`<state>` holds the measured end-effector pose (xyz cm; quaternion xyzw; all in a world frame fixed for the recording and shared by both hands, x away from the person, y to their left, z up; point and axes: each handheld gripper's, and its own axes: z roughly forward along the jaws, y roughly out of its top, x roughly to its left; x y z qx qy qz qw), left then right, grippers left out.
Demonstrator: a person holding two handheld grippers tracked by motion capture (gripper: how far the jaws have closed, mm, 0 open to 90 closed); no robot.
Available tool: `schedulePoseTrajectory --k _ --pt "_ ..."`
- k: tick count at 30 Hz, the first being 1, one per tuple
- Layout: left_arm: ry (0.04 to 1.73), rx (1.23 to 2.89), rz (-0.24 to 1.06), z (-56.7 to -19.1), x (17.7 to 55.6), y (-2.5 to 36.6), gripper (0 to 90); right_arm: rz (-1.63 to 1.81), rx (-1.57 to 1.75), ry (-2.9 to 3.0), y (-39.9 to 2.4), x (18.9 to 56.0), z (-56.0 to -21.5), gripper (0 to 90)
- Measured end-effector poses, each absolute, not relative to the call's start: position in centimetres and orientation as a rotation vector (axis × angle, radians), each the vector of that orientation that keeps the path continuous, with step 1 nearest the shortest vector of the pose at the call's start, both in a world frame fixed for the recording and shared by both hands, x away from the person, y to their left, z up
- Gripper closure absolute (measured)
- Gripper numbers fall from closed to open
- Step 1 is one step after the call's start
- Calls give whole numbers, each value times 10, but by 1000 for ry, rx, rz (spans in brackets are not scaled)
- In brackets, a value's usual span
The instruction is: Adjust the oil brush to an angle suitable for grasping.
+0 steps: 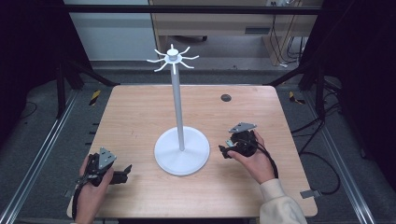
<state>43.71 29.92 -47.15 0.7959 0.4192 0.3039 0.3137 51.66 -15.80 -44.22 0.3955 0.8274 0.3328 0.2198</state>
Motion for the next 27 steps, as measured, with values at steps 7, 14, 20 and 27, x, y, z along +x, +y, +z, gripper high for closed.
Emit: schedulePoseTrajectory --k 7,14,20,27 --pt "1111 2105 803 -473 437 298 29 853 1042 2372 -140 526 -428 168" --pt "1109 2105 801 -473 436 297 29 842 1084 2435 -141 544 -432 306" --pt "1102 2107 797 -473 438 297 29 826 1052 2462 -144 543 -447 395" --pt "1098 2102 804 -472 437 297 29 862 1026 2471 -139 534 -449 495"
